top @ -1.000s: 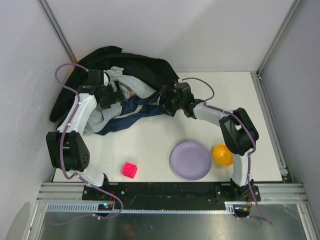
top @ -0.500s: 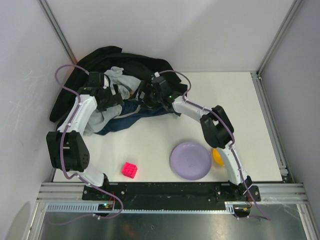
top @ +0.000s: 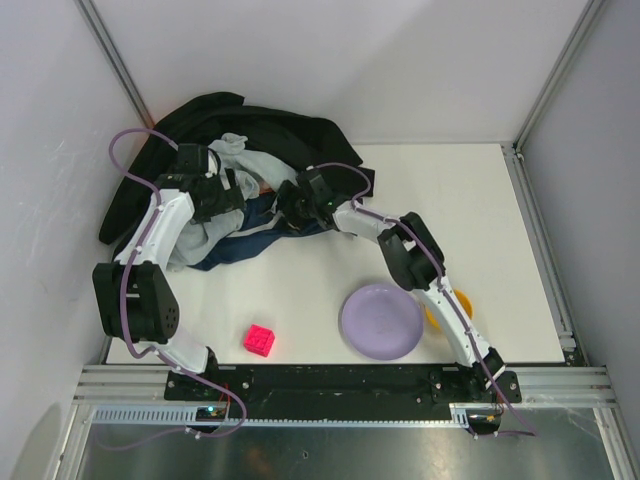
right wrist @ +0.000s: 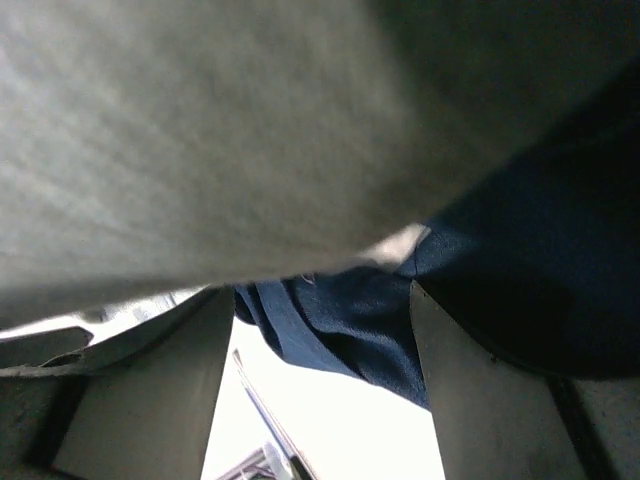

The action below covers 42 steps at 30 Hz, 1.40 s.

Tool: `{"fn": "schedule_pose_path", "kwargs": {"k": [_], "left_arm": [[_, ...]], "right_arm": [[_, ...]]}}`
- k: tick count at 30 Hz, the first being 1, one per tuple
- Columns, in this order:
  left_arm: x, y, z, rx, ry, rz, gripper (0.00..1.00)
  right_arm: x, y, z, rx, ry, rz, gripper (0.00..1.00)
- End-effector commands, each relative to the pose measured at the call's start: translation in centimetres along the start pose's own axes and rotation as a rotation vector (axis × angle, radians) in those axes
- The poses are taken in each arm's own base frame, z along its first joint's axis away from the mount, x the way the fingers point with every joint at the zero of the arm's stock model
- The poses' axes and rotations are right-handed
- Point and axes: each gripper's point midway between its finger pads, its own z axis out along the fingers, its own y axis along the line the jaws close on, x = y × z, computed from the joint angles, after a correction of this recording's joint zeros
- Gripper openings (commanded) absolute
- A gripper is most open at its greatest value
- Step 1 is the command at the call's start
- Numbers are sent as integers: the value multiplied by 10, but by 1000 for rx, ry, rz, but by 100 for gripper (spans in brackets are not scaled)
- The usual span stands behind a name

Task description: Pick out a specific cloth from the pile

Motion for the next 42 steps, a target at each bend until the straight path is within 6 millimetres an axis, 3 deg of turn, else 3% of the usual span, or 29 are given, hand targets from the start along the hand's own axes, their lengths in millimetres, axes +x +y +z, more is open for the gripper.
{"fn": "schedule_pose_path", "kwargs": {"k": [1,9,11,13,17,19,22,25,29,35,42], "left_arm": [[-14,-2,-8,4,-45,9,100],[-17,-10,-12,41,-50,7,100],[-18,-14,-15,63,-51,6,100],[-20,-19,-18,86,-57,7,100],[-23,-28,-24,120,-66,28,100],[-23,-31,-28,131,-72,38,100],[-22,-40,-34,171,-78,56,100],[-21,-56,-42,220,-90,90,99],[-16,-87,-40,283,-81,147,96],[-1,-131,-12,364,-9,198,81],[3,-150,43,369,80,203,75]], "right_arm": [[-1,20,13,-98,-5,44,75],[-9,34,41,-212,-9,139,71],[-12,36,48,-226,-6,164,66],[-13,35,54,-244,-3,191,55],[-14,32,58,-283,8,215,9],[-10,33,55,-300,23,207,2],[-5,30,41,-302,25,191,0],[-6,31,14,-315,-6,187,0],[-2,17,-20,-314,-33,188,0],[5,12,-43,-318,-20,170,0],[4,7,-59,-314,-12,145,0]]}}
